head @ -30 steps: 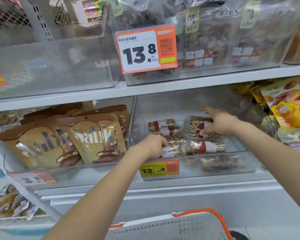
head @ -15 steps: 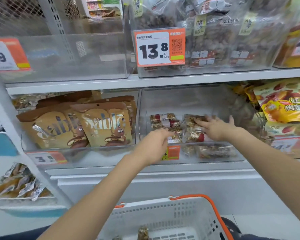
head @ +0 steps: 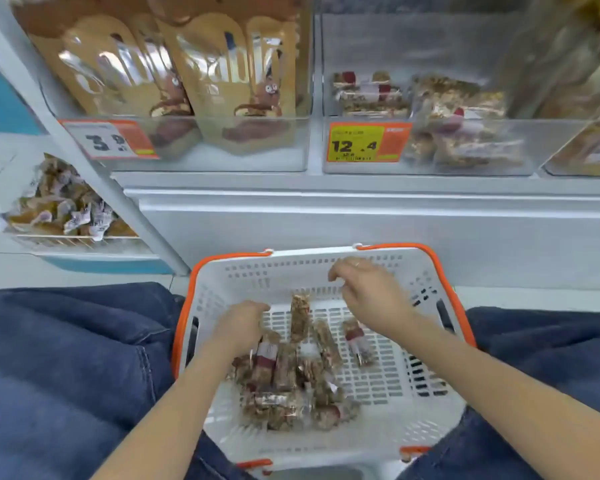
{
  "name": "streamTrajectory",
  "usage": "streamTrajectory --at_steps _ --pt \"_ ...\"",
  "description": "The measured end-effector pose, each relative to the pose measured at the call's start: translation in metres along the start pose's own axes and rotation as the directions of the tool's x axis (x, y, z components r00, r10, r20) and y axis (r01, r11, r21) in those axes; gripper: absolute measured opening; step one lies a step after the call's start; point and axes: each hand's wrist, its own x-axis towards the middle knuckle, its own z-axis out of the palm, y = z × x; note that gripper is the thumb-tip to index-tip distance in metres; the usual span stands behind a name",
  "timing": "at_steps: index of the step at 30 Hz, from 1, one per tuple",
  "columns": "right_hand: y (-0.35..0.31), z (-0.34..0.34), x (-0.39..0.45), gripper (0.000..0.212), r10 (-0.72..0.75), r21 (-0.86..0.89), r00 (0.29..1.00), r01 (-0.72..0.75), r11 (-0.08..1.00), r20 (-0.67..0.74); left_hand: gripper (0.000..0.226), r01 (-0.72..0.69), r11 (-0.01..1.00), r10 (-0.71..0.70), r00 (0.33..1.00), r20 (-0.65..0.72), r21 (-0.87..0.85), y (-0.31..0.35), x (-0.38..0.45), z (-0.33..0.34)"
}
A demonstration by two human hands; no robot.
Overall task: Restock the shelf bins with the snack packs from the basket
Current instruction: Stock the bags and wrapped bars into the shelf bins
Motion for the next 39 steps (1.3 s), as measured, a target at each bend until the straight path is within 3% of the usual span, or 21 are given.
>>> streamTrajectory --at_steps 2,5,7,9,10,12,13,15,19,23,25,27,30,34,39 --pt "0.012 0.057 -0.017 0.049 0.177 -0.005 0.916 -0.188 0.982 0.361 0.064 0.106 0.994 -0.108 0.984 0.138 0.024 -0.031 -0.003 0.037" --pt "0.021 0.119 -0.041 0.088 0.286 -0.016 0.651 -0.387 0.922 0.704 0.052 0.236 0.967 -0.256 0.914 0.314 0.1 -0.042 -0.014 0.057" --pt "0.016 0.147 -0.052 0.106 0.288 0.001 0.483 -0.513 0.859 0.827 0.065 0.28 0.955 -0.297 0.889 0.347 0.101 -0.041 -0.009 0.062" --pt "0.007 0.171 -0.058 0.117 0.26 0.054 0.403 -0.622 0.781 0.878 0.099 0.385 0.922 -0.366 0.821 0.438 0.049 -0.034 -0.002 0.069" --pt "0.003 0.181 -0.06 0.122 0.238 0.09 0.396 -0.653 0.752 0.887 0.11 0.416 0.908 -0.381 0.777 0.501 0.046 -0.032 0.0 0.078" --pt "-0.002 0.199 -0.061 0.13 0.243 0.108 0.392 -0.688 0.717 0.887 0.121 0.453 0.889 -0.406 0.711 0.574 0.067 -0.027 -0.001 0.096" --pt "-0.003 0.205 -0.06 0.133 0.277 0.076 0.395 -0.681 0.729 0.876 0.12 0.487 0.873 -0.408 0.715 0.567 0.015 -0.025 -0.003 0.104" --pt "-0.006 0.213 -0.06 0.136 0.362 -0.048 0.425 -0.592 0.804 0.83 0.11 0.544 0.823 -0.406 0.762 0.504 -0.16 -0.025 -0.006 0.119" --pt "-0.018 0.223 -0.051 0.134 0.427 -0.262 0.509 -0.364 0.894 0.748 0.124 0.526 0.76 -0.406 0.843 0.353 -0.381 -0.03 -0.014 0.131" --pt "-0.026 0.227 -0.045 0.125 0.452 -0.354 0.535 -0.281 0.892 0.714 0.111 0.382 0.812 -0.325 0.924 0.201 -0.442 -0.025 -0.017 0.132" --pt "-0.024 0.225 -0.04 0.119 0.433 -0.368 0.586 -0.234 0.9 0.685 0.099 0.34 0.835 -0.327 0.939 0.108 -0.433 -0.024 -0.019 0.13" --pt "-0.02 0.222 -0.035 0.111 0.408 -0.323 0.619 -0.252 0.912 0.671 0.087 0.357 0.807 -0.359 0.929 0.09 -0.471 -0.022 -0.022 0.123" --pt "-0.012 0.221 -0.036 0.094 0.389 -0.1 0.681 -0.423 0.901 0.62 0.069 0.394 0.722 -0.428 0.9 0.081 -0.569 -0.018 -0.024 0.115" --pt "-0.013 0.213 -0.036 0.079 0.312 0.052 0.748 -0.419 0.907 0.586 0.059 0.421 0.588 -0.449 0.88 0.154 -0.691 -0.018 -0.023 0.111" --pt "-0.011 0.188 -0.035 0.069 0.287 0.173 0.819 -0.417 0.892 0.496 0.05 0.341 0.611 -0.338 0.928 0.154 -0.714 -0.005 -0.015 0.088"
